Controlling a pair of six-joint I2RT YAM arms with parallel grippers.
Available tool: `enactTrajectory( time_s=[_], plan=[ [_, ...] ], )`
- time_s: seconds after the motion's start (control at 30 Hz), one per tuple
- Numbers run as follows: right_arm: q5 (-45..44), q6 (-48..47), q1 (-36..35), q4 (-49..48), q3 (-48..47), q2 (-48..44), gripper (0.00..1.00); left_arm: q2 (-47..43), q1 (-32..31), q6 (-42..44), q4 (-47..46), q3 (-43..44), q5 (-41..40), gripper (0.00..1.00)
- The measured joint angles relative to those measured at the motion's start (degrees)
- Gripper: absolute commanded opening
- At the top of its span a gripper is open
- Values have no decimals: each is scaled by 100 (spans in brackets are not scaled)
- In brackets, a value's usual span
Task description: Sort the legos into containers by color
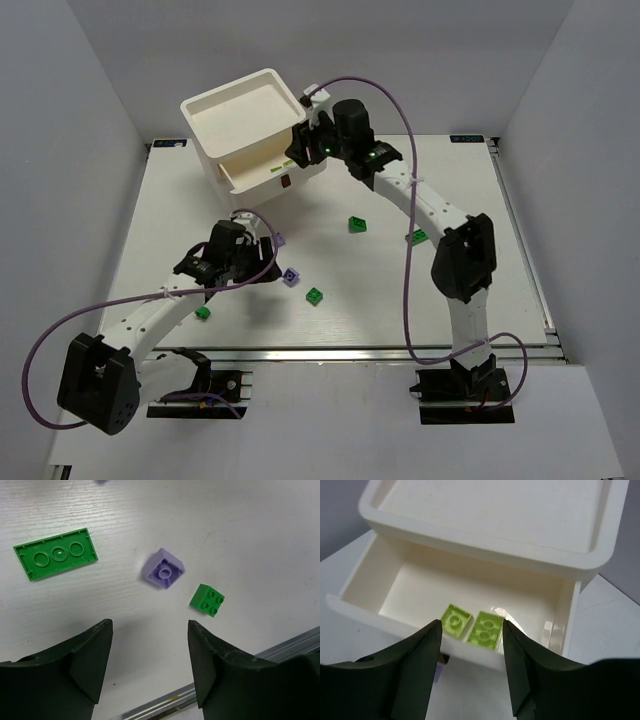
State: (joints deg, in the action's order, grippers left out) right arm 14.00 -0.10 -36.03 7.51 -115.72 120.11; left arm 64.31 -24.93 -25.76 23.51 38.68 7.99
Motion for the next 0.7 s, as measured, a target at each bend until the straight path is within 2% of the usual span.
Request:
enactTrajectory(
  time_s=[0.03,0.07,0.17,0.2,0.3,0.37,0.4,0.43,0.47,0.53,0.7],
  plan=[
    [52,11,22,-4,186,-216,59,-48,0,4,39,24,-11,68],
    [120,17,48,4,402,-487,62,-116,0,13,76,44,-17,58],
    [273,22,212,-39,1123,-1390,72,-509,2,59,177,72,-87,41],
    [317,4,310,-50,1360,-1729,77,-684,9,96,203,74,-109,32],
    [372,-105,699,-175,2004,-2612,83,-1239,11,264,330,92,-168,26],
    [334,-177,1023,-212,2374,-2990,83,-1550,11,417,385,127,-234,34],
    [304,-184,1187,-212,2514,-3086,85,-1694,11,505,396,136,-286,43],
    [251,-181,1377,-197,2605,-3097,86,-1840,11,601,400,136,-341,66],
    [212,-168,1534,-138,2643,-3029,86,-1974,11,671,402,136,-407,73],
    [118,-142,1884,13,2601,-2614,89,-2214,11,778,437,136,-588,81],
    [-15,-192,2518,1012,1521,-595,89,-2601,7,863,452,133,-901,86]
  ],
)
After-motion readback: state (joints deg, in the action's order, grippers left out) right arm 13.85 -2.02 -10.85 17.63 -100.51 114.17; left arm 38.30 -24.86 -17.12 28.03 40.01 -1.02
